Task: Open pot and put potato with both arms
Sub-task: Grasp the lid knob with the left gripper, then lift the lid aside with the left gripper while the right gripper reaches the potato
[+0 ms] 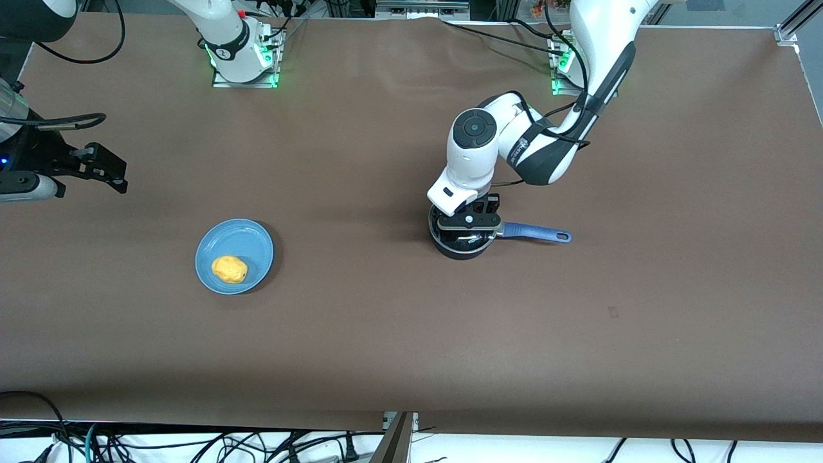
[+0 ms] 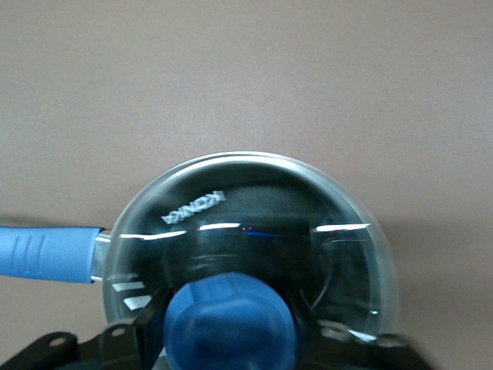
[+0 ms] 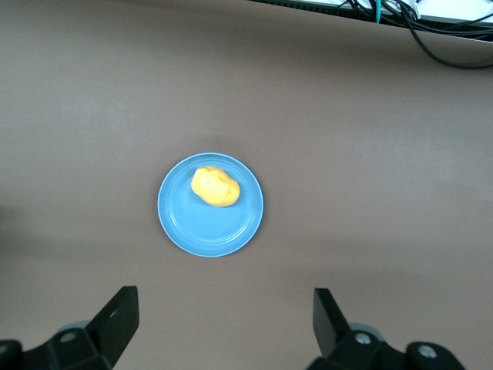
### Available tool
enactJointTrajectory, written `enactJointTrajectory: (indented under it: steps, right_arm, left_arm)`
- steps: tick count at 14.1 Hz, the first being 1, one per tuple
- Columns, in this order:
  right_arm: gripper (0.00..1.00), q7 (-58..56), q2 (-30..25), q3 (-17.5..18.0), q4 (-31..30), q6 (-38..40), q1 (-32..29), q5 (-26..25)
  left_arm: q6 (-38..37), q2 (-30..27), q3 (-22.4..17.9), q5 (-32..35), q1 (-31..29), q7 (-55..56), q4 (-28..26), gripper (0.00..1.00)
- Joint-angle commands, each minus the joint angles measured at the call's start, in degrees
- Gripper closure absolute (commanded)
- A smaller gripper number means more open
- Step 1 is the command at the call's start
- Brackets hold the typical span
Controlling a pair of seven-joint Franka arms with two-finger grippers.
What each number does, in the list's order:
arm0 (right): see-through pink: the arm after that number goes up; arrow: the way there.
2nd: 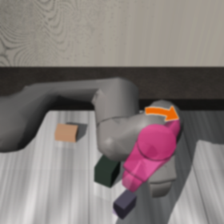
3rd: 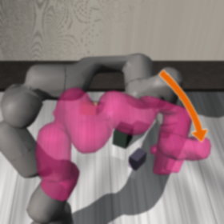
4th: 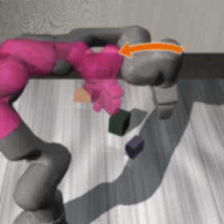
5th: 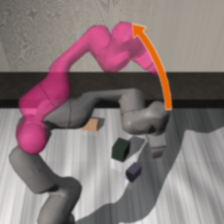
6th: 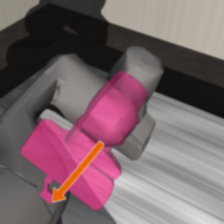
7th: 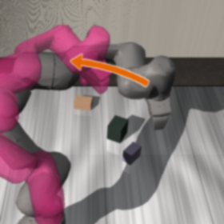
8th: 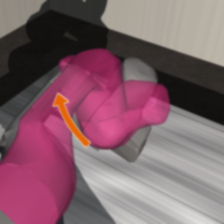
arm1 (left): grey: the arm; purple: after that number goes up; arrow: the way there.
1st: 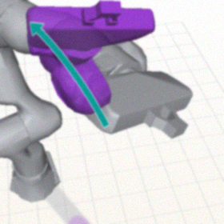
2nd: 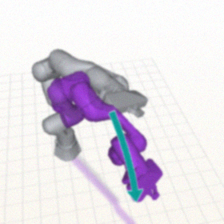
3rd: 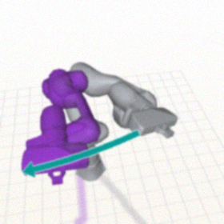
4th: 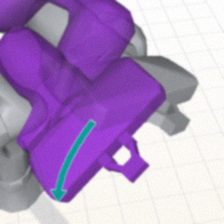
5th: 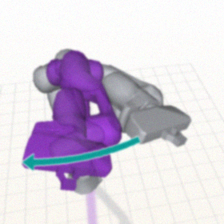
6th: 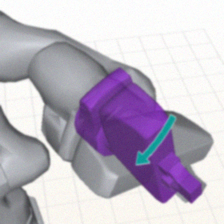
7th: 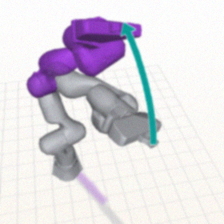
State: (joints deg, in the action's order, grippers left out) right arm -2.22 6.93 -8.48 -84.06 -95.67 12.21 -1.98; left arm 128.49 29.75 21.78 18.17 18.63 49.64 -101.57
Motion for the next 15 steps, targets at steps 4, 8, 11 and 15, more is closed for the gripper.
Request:
enactJointTrajectory:
  steps: [4,8,11,15]
  right_arm:
    - [0.0,-0.06,-0.69,0.13,0.39,0.92,0.18,-0.56]
    - [0.0,-1.47,0.36,0.57,-0.4,4.43,0.62,-0.3]
    - [0.0,-1.38,3.17,0.57,-0.49,2.95,0.62,0.05]
    - [0.0,-5.77,10.54,0.48,-4.7,-4.86,0.09,0.4]
  left_arm:
    - [0.36,-1.63,0.45,1.87,-0.35,0.64,-1.71,0.46]
    - [-1.13,-3.9,0.54,1.87,-0.96,0.46,-1.44,0.46]
    - [-3.24,-6.63,1.24,1.0,-2.1,-0.49,-1.09,0.46]
    - [-7.11,-11.63,1.33,-1.19,-8.94,-15.22,-0.91,0.46]
